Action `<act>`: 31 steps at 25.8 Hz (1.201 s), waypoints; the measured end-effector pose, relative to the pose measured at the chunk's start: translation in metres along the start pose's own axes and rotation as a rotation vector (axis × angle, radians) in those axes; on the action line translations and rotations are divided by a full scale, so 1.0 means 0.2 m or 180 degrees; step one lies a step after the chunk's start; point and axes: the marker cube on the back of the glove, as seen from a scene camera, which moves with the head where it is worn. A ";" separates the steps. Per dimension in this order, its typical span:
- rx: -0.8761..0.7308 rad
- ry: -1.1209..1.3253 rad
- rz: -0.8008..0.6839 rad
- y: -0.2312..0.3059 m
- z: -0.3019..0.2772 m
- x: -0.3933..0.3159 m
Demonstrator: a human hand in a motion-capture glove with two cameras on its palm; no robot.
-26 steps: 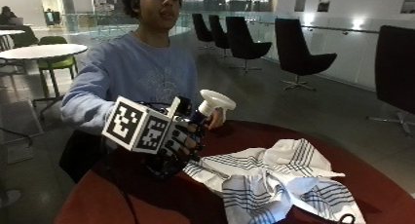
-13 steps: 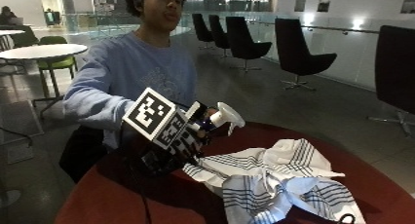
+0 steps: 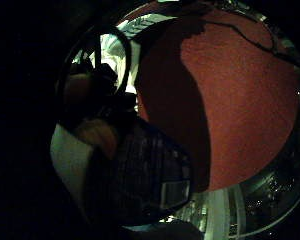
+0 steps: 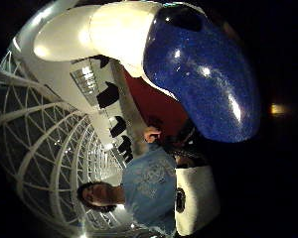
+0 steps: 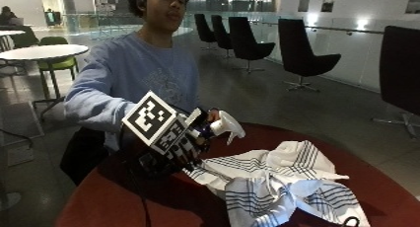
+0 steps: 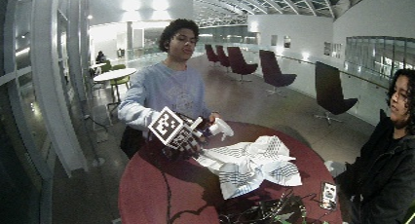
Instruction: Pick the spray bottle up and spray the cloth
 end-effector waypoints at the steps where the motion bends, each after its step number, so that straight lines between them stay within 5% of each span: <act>1: -0.0008 0.0006 0.0008 0.00 0.00 0.00; 31: -0.0183 0.0025 0.0017 0.01 0.07 -0.03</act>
